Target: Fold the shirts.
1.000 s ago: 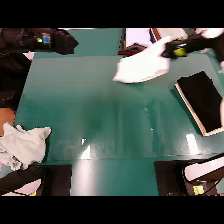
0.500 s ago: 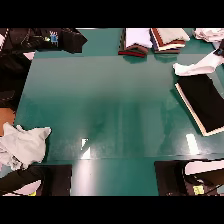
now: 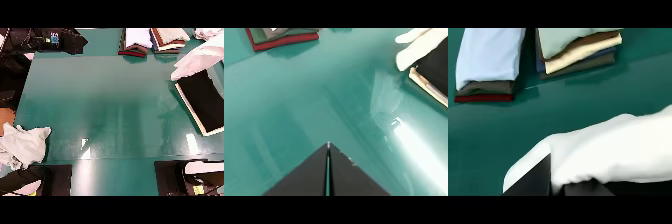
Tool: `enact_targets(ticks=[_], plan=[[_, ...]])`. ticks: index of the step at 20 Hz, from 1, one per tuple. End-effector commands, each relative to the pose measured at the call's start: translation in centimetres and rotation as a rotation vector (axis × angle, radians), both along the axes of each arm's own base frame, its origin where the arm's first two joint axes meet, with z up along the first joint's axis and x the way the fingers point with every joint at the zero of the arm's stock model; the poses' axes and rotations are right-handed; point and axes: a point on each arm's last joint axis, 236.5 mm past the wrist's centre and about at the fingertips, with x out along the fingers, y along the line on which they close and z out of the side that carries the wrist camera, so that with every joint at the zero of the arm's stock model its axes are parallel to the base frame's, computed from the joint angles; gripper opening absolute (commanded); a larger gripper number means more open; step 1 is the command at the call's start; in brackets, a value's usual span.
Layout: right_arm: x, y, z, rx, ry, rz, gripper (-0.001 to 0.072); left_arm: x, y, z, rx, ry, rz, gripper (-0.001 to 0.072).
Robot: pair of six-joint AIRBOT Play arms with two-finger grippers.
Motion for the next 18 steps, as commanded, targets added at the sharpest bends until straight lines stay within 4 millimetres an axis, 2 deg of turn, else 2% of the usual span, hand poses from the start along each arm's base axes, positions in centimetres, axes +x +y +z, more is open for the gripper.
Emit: enact_targets(ticks=[1,6,9,12,16,17,18], plan=[[-3.6,-1.6,-0.8,-0.069,0.062,-0.046,0.0015,-0.1,0.0,-0.1,0.005,0.004,-0.002,0.0024],[-10.0,-4.1,-4.2,-0.062,0.159,-0.133,0.0015,-0.1,0.0,-0.3,0.012,0.006,-0.006,0.0024],[-14.4,-5.6,-7.8,-0.026,0.231,-0.206,0.0015,-0.2,0.0,-0.4,0.017,0.009,-0.009,0.0025],[-19.2,-7.1,-12.5,-0.023,0.361,-0.305,0.0015,-0.4,0.1,-0.7,0.034,0.015,-0.018,0.0025],[-22.7,-7.5,-16.7,0.032,0.433,-0.381,0.0027,-0.7,0.1,-1.1,0.055,0.022,-0.031,0.0025],[-23.2,-7.5,-17.4,0.052,0.45,-0.39,0.0124,-0.7,0.1,-1.2,0.055,0.024,-0.031,0.0024],[-23.8,-7.6,-18.1,0.068,0.463,-0.402,0.0295,-0.7,0.1,-1.2,0.056,0.024,-0.031,0.0025]])
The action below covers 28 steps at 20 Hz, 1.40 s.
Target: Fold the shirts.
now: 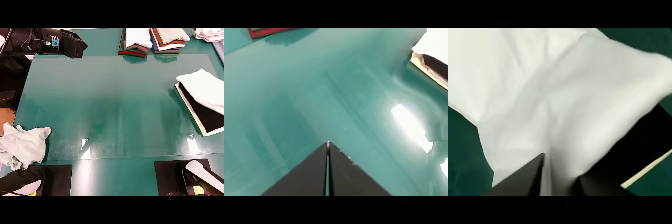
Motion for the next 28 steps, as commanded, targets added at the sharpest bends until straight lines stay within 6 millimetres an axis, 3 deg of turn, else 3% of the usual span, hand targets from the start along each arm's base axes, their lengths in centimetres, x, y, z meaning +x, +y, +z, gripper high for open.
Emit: enact_targets(ticks=[1,2,4,6,8,10,13,16,19,20,21,23,28], plan=[[-2.8,-0.3,-3.0,0.05,0.054,-0.068,0.0429,-0.1,0.0,-0.2,0.009,0.004,-0.006,0.0025],[-3.4,-0.7,-3.3,0.057,0.057,-0.089,0.0546,-0.1,0.0,-0.2,0.01,0.004,-0.006,0.0025],[-3.4,-1.4,-2.4,0.056,0.023,-0.118,0.0576,-0.1,0.0,-0.2,0.01,0.004,-0.006,0.0025],[-1.1,-0.9,0.1,0.061,-0.076,-0.094,0.0575,-0.1,0.0,-0.2,0.009,0.004,-0.006,0.0025],[2.9,1.7,3.5,0.08,-0.199,-0.002,0.0574,-0.1,0.0,-0.2,0.009,0.004,-0.006,0.0025],[7.2,7.4,6.6,0.139,-0.303,0.164,0.0574,0.0,0.0,0.0,0.003,-0.005,-0.003,0.0025],[11.3,17.7,9.0,0.184,-0.364,0.444,0.0574,0.1,0.0,0.2,0.0,-0.01,-0.001,0.0025],[12.7,27.5,10.1,0.188,-0.399,0.687,0.0572,0.3,-0.1,0.5,-0.011,-0.023,0.003,0.0025],[12.7,34.5,11.2,0.196,-0.454,0.835,0.0571,0.3,-0.1,0.6,-0.013,-0.025,0.004,0.0025],[12.5,36.3,11.5,0.2,-0.469,0.872,0.0543,0.3,-0.1,0.6,-0.013,-0.025,0.004,0.0025],[12.2,37.7,11.6,0.198,-0.476,0.905,0.0411,0.3,-0.1,0.6,-0.012,-0.025,0.004,0.0025],[11.5,39.7,11.4,0.189,-0.468,0.961,0.0032,0.3,-0.1,0.6,-0.012,-0.025,0.004,0.0025],[10.6,40.7,10.8,0.186,-0.441,1.004,0.0016,0.3,-0.1,0.6,-0.013,-0.025,0.004,0.0025]])
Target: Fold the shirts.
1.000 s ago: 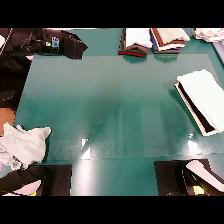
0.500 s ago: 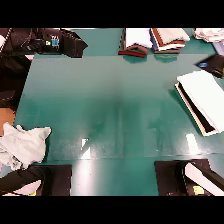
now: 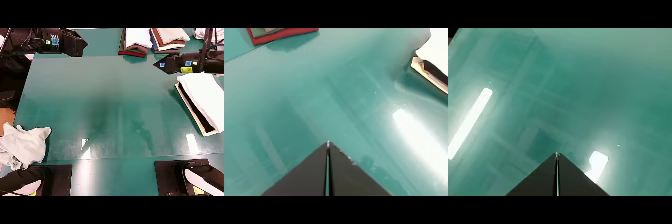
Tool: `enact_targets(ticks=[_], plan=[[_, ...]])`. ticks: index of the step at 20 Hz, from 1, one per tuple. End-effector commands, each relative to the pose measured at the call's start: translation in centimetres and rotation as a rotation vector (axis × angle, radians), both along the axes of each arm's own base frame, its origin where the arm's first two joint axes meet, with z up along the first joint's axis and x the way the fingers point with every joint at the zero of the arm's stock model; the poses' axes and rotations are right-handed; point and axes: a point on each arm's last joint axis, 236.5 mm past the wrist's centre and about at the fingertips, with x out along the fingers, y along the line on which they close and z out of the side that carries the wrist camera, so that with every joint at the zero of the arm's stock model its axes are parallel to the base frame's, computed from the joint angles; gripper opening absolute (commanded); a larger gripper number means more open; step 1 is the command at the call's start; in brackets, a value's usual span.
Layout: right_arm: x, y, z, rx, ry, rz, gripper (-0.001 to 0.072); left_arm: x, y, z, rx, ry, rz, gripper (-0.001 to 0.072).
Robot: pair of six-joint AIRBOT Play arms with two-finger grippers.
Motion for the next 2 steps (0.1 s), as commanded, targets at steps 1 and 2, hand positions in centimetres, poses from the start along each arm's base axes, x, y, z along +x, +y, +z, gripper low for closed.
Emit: enact_targets(ticks=[1,2], plan=[[-0.62,1.12,-0.16,-0.01,0.003,0.034,0.0016,0.0,-0.02,0.03,-0.001,-0.001,0.0,0.0025],[-0.67,1.14,-0.19,-0.01,0.005,0.036,0.0016,0.0,-0.02,0.03,-0.001,-0.001,0.0,0.0025]])
